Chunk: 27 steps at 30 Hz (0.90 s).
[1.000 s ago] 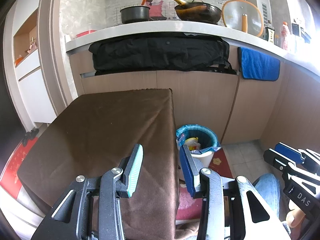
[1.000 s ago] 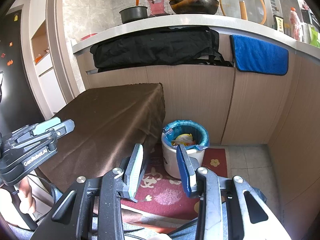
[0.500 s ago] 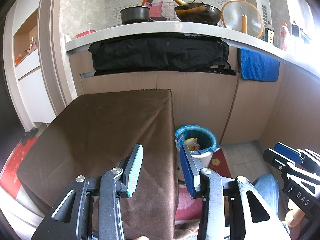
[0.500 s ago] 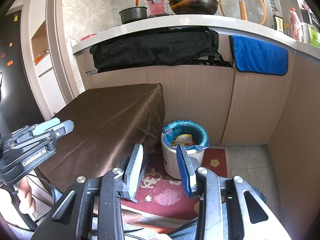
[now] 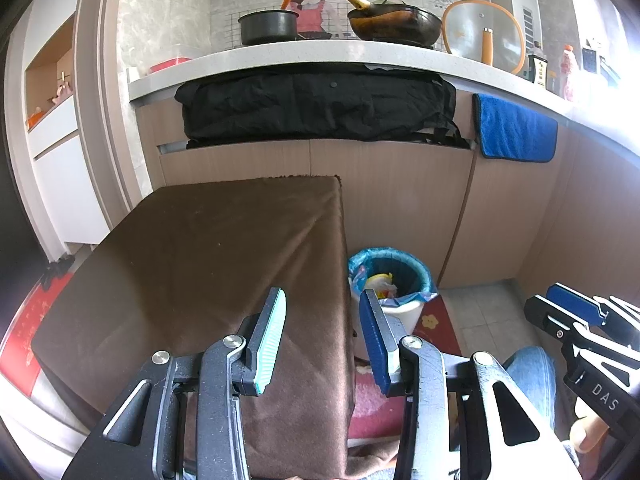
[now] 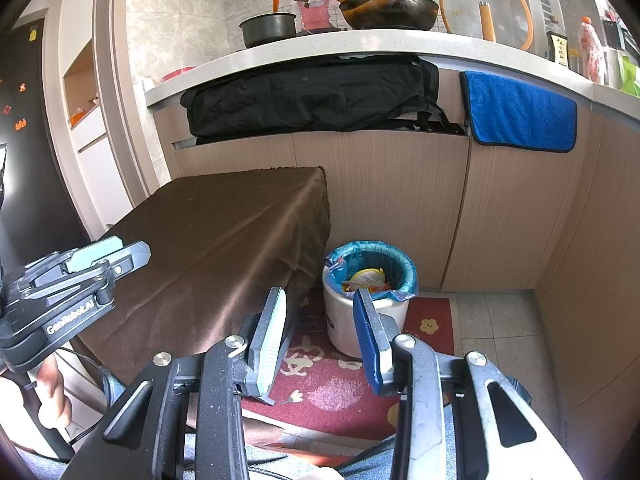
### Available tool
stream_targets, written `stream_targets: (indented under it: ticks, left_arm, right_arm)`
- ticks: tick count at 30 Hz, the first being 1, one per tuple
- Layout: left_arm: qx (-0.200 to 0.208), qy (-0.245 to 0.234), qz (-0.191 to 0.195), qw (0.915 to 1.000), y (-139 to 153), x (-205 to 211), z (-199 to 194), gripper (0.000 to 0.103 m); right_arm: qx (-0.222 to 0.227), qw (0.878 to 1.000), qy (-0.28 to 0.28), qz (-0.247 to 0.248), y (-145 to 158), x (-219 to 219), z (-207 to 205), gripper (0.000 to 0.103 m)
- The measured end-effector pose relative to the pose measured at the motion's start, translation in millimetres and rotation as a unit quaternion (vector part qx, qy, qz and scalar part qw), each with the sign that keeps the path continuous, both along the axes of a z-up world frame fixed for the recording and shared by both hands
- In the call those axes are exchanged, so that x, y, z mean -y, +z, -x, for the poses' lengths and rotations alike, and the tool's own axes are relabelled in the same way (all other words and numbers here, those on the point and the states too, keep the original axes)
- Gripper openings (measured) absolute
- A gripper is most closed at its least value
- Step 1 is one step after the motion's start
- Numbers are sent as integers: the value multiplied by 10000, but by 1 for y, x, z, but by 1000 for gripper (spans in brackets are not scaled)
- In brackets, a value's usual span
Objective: Collect trash
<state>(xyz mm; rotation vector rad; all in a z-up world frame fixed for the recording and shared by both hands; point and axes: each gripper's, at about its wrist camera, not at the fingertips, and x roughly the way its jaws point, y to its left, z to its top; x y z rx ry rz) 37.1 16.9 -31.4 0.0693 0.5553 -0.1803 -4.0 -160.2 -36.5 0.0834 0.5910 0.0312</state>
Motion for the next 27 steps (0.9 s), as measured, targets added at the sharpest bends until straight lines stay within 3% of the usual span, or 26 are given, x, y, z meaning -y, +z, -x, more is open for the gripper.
stream_targets:
  ticks: [27]
  left_arm:
    - [-98, -25, 42, 9999, -2, 8, 6, 40]
  right_arm:
    - [8, 10000, 71, 7, 1, 10, -5, 33]
